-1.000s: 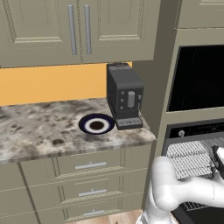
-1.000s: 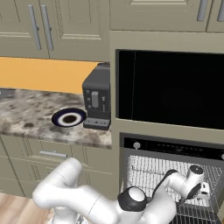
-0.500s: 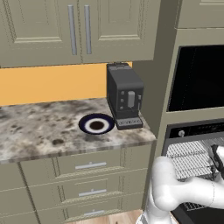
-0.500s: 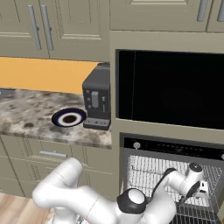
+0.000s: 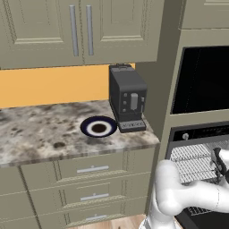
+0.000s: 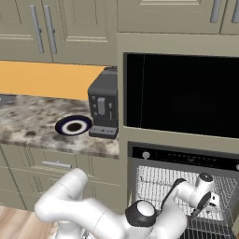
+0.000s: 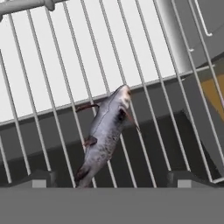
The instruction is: Take the fish from the oven and place it on the plate on the counter.
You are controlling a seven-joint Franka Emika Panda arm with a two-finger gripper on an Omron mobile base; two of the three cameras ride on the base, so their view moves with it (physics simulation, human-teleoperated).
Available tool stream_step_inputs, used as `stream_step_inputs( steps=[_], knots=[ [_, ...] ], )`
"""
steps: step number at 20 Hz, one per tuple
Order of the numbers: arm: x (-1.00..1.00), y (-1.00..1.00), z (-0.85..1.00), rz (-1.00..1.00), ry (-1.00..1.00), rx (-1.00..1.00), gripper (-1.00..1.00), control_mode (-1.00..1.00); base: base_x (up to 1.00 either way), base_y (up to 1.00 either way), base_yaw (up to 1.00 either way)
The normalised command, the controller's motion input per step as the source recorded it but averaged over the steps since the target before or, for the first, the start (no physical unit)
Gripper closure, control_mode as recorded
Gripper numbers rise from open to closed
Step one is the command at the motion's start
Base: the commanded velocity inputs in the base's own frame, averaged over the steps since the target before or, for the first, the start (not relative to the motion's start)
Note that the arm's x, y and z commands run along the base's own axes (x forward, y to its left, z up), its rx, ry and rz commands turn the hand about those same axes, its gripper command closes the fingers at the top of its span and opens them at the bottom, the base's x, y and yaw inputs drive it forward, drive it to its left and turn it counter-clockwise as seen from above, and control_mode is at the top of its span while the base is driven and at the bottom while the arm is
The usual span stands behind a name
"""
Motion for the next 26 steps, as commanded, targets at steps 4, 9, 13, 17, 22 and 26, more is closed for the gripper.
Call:
stream_step_inputs(
  steps=[4,9,13,17,22,26],
  knots=[
    [0.0,0.19,-0.55,-0.1,-0.02,0.01,-1.0,-1.0,0.0,0.0,0.0],
    [0.0,0.17,-0.28,-0.05,-0.08,0.0,-1.0,-1.0,0.0,0.0,0.0],
    [0.03,0.04,-0.38,-0.03,-0.11,0.0,-1.0,-1.0,0.0,0.0,0.0],
    [0.0,0.0,-0.58,-0.02,-0.13,0.0,-1.0,-1.0,0.0,0.0,0.0],
    [0.11,0.0,-0.41,0.0,-0.15,0.0,-1.0,-1.0,0.0,0.0,0.0],
    [0.33,0.0,-0.19,0.0,-0.09,0.0,-1.0,-1.0,0.0,0.0,0.0]
  ],
)
